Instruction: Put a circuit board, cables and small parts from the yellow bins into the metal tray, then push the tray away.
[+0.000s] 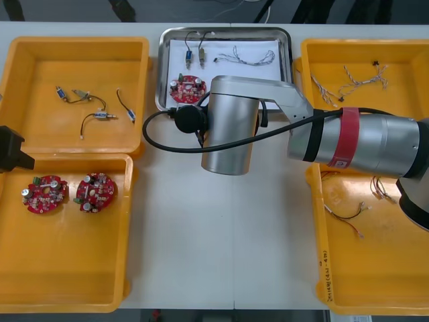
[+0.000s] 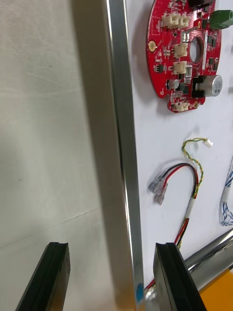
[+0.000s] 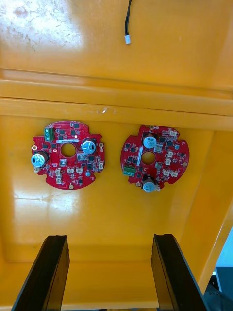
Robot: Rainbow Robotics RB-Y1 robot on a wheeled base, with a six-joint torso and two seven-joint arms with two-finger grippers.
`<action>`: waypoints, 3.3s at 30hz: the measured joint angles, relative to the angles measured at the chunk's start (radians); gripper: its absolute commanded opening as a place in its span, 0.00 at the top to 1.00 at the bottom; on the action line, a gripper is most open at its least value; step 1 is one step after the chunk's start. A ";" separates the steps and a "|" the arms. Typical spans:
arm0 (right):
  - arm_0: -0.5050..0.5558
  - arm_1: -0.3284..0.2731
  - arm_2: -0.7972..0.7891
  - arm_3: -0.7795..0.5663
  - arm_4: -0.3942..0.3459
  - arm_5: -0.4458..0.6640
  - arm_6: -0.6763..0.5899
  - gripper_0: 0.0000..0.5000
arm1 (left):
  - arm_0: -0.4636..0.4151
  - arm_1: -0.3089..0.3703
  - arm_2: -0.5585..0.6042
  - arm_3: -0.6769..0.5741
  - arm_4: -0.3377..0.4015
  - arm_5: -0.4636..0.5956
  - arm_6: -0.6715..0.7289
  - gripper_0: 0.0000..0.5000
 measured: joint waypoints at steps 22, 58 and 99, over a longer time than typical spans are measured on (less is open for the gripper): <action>0.193 0.000 -0.209 -0.435 -0.001 0.521 -0.158 0.00 | 0.000 0.000 0.000 0.000 0.000 0.000 0.000 0.00; 0.822 -0.128 -1.263 -0.822 -0.213 0.524 -0.226 0.00 | 0.000 0.000 0.000 0.000 0.000 0.000 0.000 0.00; 1.065 -0.185 -1.533 -0.680 -0.340 0.524 -0.260 0.00 | 0.000 0.000 0.000 -0.001 0.000 0.000 0.000 0.00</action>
